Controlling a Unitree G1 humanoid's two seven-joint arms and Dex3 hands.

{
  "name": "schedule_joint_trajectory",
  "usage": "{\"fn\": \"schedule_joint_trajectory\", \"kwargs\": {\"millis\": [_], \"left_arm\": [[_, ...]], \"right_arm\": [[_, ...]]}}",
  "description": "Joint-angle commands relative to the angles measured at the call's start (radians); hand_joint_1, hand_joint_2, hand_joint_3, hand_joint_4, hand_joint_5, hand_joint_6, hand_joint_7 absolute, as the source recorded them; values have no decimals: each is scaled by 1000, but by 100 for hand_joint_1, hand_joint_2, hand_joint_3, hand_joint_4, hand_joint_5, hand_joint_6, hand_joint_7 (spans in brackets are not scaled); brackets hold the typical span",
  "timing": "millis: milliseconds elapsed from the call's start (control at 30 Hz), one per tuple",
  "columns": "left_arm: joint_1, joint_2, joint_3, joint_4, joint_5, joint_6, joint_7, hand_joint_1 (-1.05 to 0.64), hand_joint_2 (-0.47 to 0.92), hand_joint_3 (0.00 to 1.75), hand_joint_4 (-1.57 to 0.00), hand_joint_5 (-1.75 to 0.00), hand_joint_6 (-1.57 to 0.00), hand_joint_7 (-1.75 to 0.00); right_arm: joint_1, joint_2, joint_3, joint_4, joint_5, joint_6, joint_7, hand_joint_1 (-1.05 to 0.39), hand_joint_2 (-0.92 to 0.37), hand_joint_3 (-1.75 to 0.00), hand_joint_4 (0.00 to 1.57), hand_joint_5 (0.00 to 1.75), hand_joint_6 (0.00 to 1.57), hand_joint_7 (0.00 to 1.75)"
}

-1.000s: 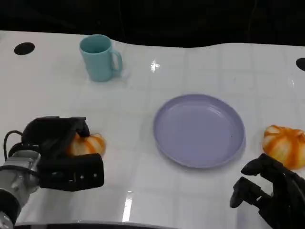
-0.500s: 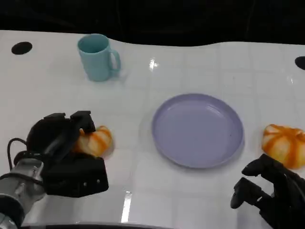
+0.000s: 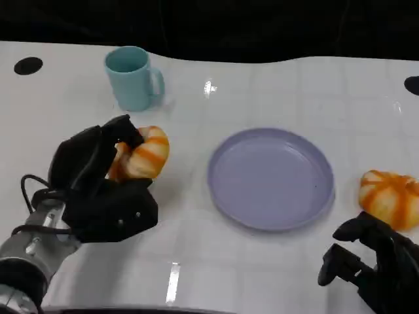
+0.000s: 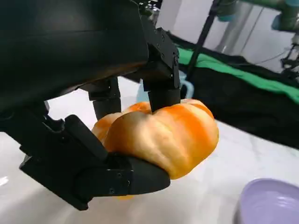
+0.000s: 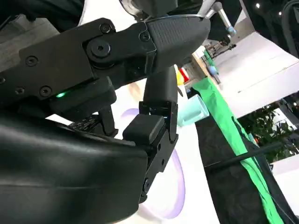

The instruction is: Grasp the bread from the table and place it into the plate.

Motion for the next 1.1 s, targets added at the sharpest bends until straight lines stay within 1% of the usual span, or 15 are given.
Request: {"fn": "schedule_joint_trajectory", "kwargs": {"millis": [33, 100, 133, 200, 300, 467, 533, 633, 767, 1033, 1067, 1100], "left_arm": [[-46, -9, 8, -56, -2, 0, -21, -14, 52, 114, -88, -175, -69, -175], [-47, -10, 9, -62, -2, 1, -23, -14, 51, 115, -89, -175, -69, -175], [-64, -19, 4, -60, 1, -9, -25, -14, 51, 116, -89, -175, -70, -175], [-95, -36, -13, -56, 22, -17, -6, -15, 50, 122, -89, -175, -71, -175], [-123, -57, -32, -48, 50, -19, 12, -17, 50, 124, -89, -175, -71, -175], [-178, -104, -66, -30, 91, -16, 12, -17, 49, 124, -82, -175, -70, -175], [-203, -126, -82, -17, 106, -16, 12, -14, 47, 125, -88, -175, -69, -175], [-235, -161, -102, 0, 118, -3, 4, -14, 45, 125, -92, -175, -70, -175], [-259, -199, -119, 16, 128, 7, -1, -15, 48, 124, -94, -175, -71, -175], [-267, -204, -129, 27, 127, 5, 5, -15, 49, 123, -95, -175, -72, -175], [-289, -237, -152, 44, 144, 22, -17, -15, 49, 123, -95, -175, -72, -175], [-306, -261, -170, 58, 156, 35, -33, -18, 51, 114, -92, -175, -69, -175]], "right_arm": [[2, -6, -7, -4, 2, -1, 0, -52, -92, -20, 70, 157, 78, 108], [1, -6, -7, -3, 2, -1, 0, -51, -92, -19, 70, 157, 78, 108], [0, -6, -6, 2, -1, -8, 3, -51, -92, -19, 70, 157, 78, 108], [-2, -8, -4, 7, -7, -13, 6, -52, -92, -21, 70, 157, 78, 109], [-2, -7, -4, 6, -4, -12, 5, -52, -92, -21, 70, 157, 78, 109], [0, -3, -4, -1, 1, -6, -1, -51, -92, -21, 70, 157, 77, 109], [1, -5, -2, -1, -2, -5, 0, -51, -92, -21, 71, 157, 78, 109], [-2, -7, -1, 12, -5, -22, 19, -51, -92, -22, 72, 159, 78, 111], [3, -4, -2, 12, -4, -27, 24, -50, -92, -23, 72, 158, 77, 111], [3, -4, -1, 12, -3, -27, 24, -50, -92, -22, 73, 157, 77, 110], [9, 0, 1, 5, -1, -28, 24, -50, -92, -22, 73, 157, 77, 110], [13, 2, 3, 1, 1, -28, 25, -50, -92, -22, 72, 156, 77, 110]]}}
